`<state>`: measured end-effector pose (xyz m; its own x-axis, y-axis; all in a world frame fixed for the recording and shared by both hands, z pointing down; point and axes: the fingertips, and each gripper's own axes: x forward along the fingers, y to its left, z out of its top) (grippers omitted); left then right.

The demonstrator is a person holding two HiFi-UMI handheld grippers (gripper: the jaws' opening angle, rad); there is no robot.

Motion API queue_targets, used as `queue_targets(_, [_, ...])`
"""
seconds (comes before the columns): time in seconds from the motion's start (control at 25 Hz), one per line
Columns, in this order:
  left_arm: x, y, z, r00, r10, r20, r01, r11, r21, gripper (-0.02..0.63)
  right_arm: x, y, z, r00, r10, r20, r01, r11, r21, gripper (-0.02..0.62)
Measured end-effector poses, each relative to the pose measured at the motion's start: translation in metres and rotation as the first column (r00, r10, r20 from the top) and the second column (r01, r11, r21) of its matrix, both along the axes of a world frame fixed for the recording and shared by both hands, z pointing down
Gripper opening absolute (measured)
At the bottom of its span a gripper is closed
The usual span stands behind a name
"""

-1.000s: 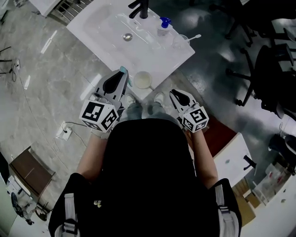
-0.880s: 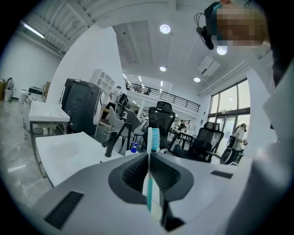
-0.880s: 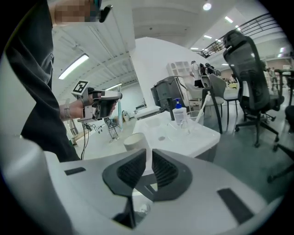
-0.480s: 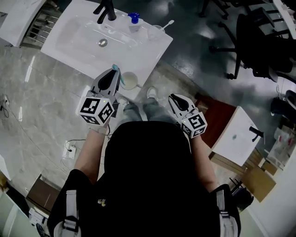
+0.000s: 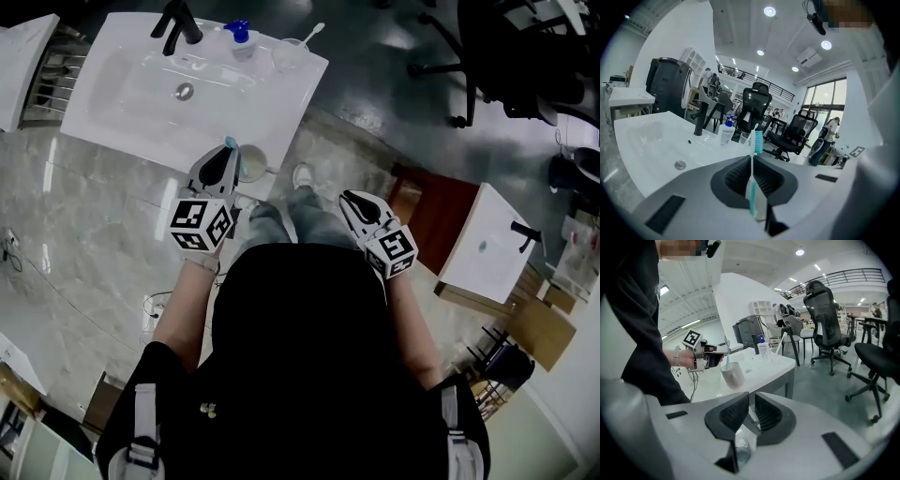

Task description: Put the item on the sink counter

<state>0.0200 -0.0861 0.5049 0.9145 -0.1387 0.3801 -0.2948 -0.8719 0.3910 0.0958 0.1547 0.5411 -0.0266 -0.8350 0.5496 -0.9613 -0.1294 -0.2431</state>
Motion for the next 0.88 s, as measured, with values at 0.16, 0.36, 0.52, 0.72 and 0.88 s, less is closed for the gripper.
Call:
queue_targets(0.16, [0.001, 0.002, 0.012, 0.999, 0.024, 0.032, -0.024, 1.000, 0.007, 0.031, 0.003, 0.007, 0.004, 0.999, 0.037, 0.009, -0.037, 0.999, -0.009, 0.058])
queue_targets(0.36, [0.002, 0.001, 0.022, 0.997, 0.045, 0.057, -0.046, 0.999, 0.007, 0.031, 0.002, 0.009, 0.008, 0.999, 0.053, 0.007, -0.053, 0.998, -0.021, 0.058])
queue_targets(0.52, [0.003, -0.001, 0.023, 0.997, 0.049, 0.052, -0.049, 0.999, 0.001, 0.031, 0.004, 0.009, 0.008, 0.998, 0.064, 0.006, -0.064, 0.998, -0.020, 0.057])
queue_targets(0.72, [0.009, 0.000, 0.025, 0.996, 0.071, 0.059, -0.072, 0.997, 0.013, 0.032, 0.007, 0.008, 0.008, 0.997, 0.073, 0.007, -0.072, 0.997, -0.017, 0.058])
queue_targets(0.88, [0.009, 0.001, 0.024, 0.993, 0.097, 0.061, -0.099, 0.995, 0.030, 0.032, 0.007, 0.004, 0.007, 0.998, 0.069, 0.004, -0.069, 0.997, -0.017, 0.057])
